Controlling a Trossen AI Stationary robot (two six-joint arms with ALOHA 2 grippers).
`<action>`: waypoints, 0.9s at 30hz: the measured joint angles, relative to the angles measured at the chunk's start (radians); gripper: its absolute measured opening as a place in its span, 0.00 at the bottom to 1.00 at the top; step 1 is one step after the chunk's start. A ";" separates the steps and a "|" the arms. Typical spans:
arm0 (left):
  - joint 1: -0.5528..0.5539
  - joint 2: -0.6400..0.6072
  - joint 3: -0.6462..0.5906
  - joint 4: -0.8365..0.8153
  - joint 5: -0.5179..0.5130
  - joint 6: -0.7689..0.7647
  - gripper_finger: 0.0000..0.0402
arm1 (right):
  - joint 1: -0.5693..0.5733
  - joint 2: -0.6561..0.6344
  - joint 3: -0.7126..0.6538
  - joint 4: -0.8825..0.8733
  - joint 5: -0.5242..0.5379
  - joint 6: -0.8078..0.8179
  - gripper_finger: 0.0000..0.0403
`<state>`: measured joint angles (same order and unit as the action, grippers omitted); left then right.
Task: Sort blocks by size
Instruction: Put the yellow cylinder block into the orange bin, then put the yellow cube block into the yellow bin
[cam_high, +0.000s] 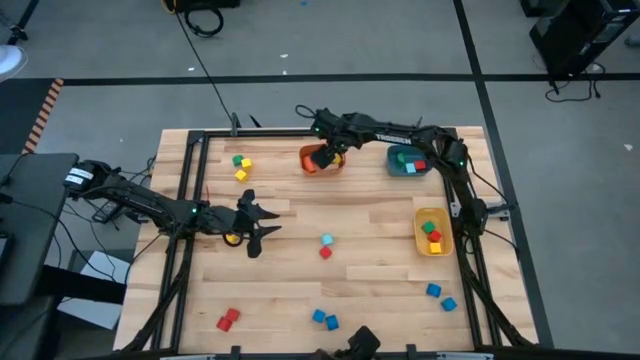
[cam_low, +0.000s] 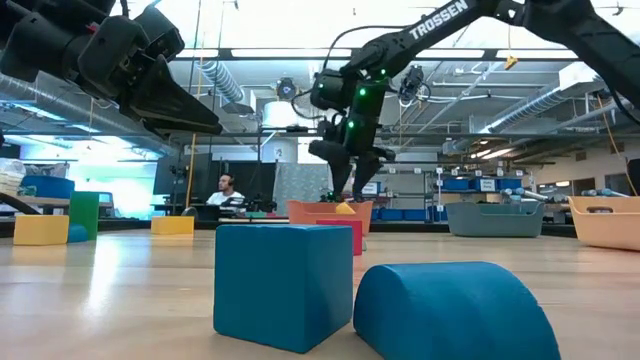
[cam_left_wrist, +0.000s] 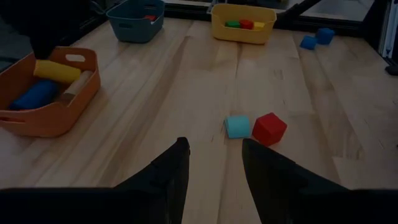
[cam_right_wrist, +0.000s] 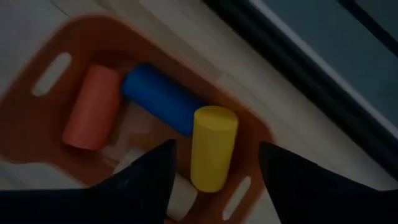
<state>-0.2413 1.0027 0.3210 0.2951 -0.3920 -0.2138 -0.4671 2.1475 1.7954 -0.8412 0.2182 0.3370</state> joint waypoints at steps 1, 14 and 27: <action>0.000 0.000 0.000 0.000 0.000 0.000 0.39 | 0.000 -0.010 0.000 0.001 0.000 0.000 0.61; 0.000 0.000 0.000 0.000 0.000 0.000 0.39 | 0.162 -0.203 -0.027 -0.068 0.133 0.026 0.48; 0.000 0.000 0.000 0.000 0.000 0.000 0.39 | 0.729 -0.510 -0.510 0.037 0.478 0.444 0.40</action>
<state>-0.2413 1.0027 0.3210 0.2955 -0.3923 -0.2139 0.2614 1.6379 1.2849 -0.8046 0.6957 0.7812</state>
